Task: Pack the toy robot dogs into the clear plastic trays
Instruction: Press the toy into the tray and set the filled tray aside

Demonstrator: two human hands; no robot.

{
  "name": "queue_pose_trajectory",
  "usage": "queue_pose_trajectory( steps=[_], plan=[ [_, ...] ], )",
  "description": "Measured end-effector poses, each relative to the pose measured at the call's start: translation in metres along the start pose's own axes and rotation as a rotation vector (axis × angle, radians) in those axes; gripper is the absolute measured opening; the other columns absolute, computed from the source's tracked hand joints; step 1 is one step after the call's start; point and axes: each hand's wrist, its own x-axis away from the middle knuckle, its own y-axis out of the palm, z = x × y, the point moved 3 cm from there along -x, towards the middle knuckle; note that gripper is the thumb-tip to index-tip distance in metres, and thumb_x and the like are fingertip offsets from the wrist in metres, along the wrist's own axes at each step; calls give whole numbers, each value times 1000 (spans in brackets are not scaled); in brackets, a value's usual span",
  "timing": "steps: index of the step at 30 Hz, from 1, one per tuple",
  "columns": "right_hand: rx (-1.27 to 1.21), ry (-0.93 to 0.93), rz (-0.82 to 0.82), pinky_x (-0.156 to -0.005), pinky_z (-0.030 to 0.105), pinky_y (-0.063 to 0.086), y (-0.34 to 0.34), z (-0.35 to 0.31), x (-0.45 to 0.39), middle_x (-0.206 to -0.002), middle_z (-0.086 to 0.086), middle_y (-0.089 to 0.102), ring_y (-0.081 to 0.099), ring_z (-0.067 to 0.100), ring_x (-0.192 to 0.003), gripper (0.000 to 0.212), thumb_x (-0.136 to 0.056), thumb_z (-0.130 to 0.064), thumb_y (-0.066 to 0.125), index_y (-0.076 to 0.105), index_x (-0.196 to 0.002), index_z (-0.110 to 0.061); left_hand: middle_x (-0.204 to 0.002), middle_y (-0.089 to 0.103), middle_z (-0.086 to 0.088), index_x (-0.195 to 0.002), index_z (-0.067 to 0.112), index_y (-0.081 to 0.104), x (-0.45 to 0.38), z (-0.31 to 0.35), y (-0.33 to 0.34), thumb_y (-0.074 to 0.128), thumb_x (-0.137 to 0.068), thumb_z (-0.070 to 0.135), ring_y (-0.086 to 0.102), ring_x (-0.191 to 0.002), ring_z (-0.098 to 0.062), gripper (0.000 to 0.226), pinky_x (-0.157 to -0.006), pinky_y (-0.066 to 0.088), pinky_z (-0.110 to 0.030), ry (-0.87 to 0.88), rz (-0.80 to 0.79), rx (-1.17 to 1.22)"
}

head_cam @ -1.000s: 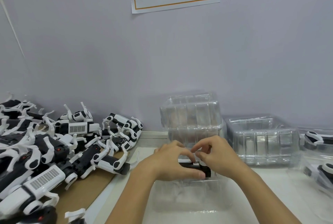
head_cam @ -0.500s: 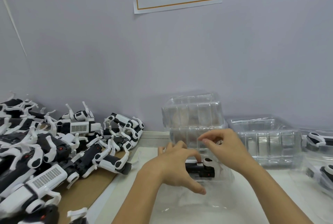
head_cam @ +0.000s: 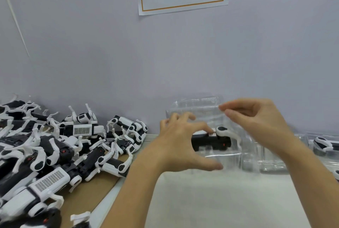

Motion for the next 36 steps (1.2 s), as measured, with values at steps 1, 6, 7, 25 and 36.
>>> queue_pose_trajectory(
  steps=[1,6,7,25,36],
  plan=[
    [5,-39,48,-85,17,55,-4,-7,0,-94,-15,76,69,1,-95,19,-89,-11,71,78,-93,-28,-137,32,15,-123,52,53,0,3,-6,79,-60,70,19,-125,-3,71,-103,12,-29,20,47,-12],
    [53,-91,8,-96,24,43,-4,-23,0,-130,-26,57,52,-8,-121,48,-84,-42,71,56,-128,-54,-152,32,-2,-128,42,58,2,16,-30,69,-60,76,22,-138,-28,77,-115,12,-47,100,358,-260],
    [44,-95,-1,-94,23,43,-2,-23,0,-132,-25,55,51,-8,-122,54,-83,-43,71,51,-131,-56,-151,35,-7,-127,38,61,3,18,-32,64,-60,77,26,-138,-34,77,-114,14,-52,103,419,-313],
    [-214,-216,237,-99,21,41,3,-25,0,-134,-14,57,50,-4,-126,42,-95,-46,46,52,-136,-40,-147,34,7,-117,45,62,-1,2,-22,70,-55,76,26,-138,-18,69,-113,19,-38,6,640,95],
    [-269,-172,168,-83,29,49,10,-30,1,-100,-4,73,66,12,-97,25,-91,-37,52,73,-103,-31,-123,71,-8,-115,25,72,5,-18,-26,70,-73,65,67,-115,-32,58,-92,56,-51,-76,580,1354]
  ],
)
